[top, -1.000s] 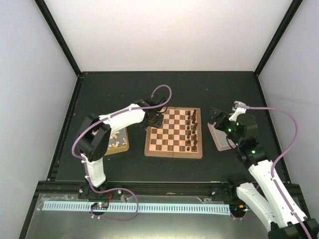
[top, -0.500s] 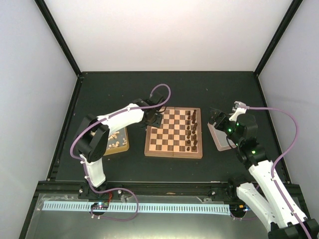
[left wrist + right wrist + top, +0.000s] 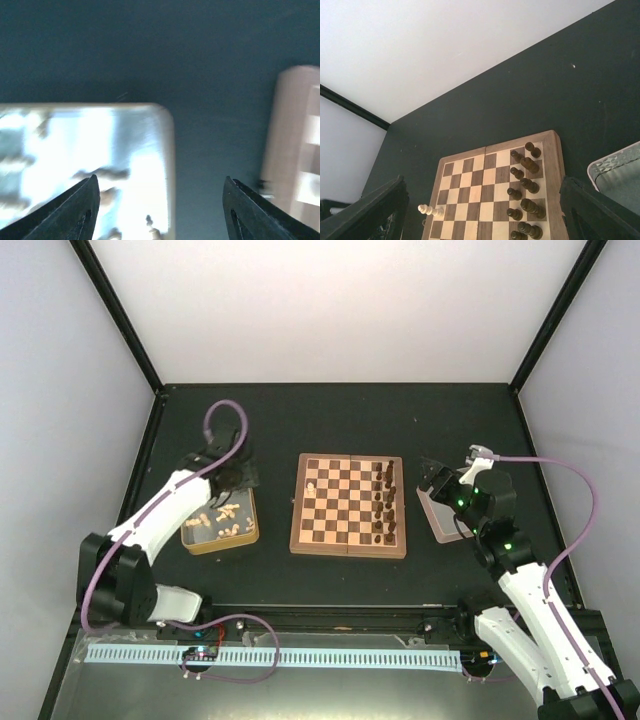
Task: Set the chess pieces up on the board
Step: Place the chess piece on the chessboard, then pick up the chess piece from the storage box.
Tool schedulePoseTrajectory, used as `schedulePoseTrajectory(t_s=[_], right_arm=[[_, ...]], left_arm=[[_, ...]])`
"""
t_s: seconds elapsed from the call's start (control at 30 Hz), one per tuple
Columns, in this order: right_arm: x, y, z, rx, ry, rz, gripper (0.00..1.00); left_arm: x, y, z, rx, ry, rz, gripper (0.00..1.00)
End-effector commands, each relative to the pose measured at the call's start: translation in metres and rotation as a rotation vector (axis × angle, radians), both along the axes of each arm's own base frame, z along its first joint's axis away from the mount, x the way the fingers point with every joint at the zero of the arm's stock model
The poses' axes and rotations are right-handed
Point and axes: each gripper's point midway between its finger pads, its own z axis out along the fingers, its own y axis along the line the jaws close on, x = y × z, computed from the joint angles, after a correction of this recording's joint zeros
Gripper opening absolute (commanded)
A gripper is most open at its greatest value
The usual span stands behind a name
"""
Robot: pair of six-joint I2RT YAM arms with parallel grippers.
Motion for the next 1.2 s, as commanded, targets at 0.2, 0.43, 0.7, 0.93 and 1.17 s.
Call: schedulePoseTrajectory(t_s=[0.2,0.43,0.7,0.93,1.17], right_arm=[[0.002,0.004,-0.003,0.021,-0.004,0.016,0.83],[0.001,0.004,-0.003,0.020,-0.001,0.019,0.84],[0.000,0.002,-0.003,0.017,0.000,0.013,0.83],[-0.001,0.002,-0.001,0.022,-0.007,0.011,0.83],[-0.002,0.002,0.000,0.029,-0.006,0.011,0.83]], left_arm=[[-0.065,0.117,-0.060,-0.021,0.050,0.452,0.74],[-0.070,0.127,-0.082,-0.031,0.122,0.487,0.54],[-0.067,0.134,-0.088,-0.030,0.128,0.511,0.35],[-0.065,0.137,-0.093,0.001,0.141,0.503,0.23],[-0.064,0.139,-0.066,0.014,0.080,0.489,0.11]])
